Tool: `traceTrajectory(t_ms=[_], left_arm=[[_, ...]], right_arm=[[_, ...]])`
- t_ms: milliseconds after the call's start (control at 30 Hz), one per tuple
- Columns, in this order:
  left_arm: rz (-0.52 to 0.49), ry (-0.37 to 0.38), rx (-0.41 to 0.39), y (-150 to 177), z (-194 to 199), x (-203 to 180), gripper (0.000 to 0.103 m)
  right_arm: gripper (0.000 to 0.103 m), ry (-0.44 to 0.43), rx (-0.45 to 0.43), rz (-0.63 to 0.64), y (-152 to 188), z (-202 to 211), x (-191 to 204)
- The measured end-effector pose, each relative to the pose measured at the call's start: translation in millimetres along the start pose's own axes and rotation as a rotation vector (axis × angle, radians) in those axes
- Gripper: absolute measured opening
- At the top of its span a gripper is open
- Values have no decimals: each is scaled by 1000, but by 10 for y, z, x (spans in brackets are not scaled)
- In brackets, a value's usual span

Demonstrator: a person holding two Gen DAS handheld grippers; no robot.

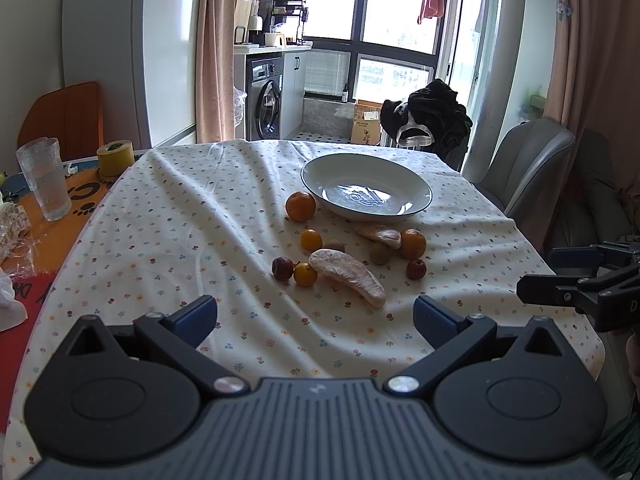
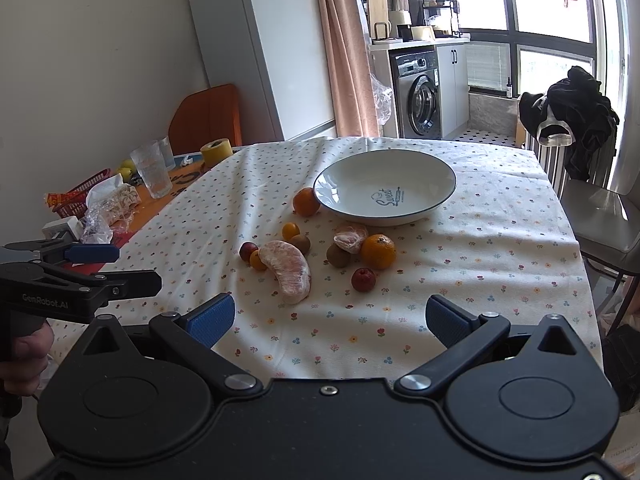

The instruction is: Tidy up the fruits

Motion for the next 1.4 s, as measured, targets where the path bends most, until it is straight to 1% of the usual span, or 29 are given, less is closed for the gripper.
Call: traceTrajectory(t_ms=[900, 1100, 1233, 1400], left_arm=[[2, -1, -7, -26, -5, 9, 103], [16, 6, 2, -22, -106, 10, 103], [26, 9, 0, -14, -197, 11, 103], [33, 29, -3, -7, -343, -14, 103]], right_arm=[[103, -2, -6, 11, -29, -4, 5], [103, -4, -4, 1, -29, -79, -69], [103, -23, 0, -17, 10, -180, -137], [103, -45, -16, -15, 39, -275, -198]])
Point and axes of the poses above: each gripper's, at about its wrist camera, not at the fingertips, and z roughly against the way its jaws point, x to its left, y to its underside, the point moved 1 cm from there along -z, roughly the way its jaws point, and after that the axes turned 1 degree about y, right-handed, at the moved point
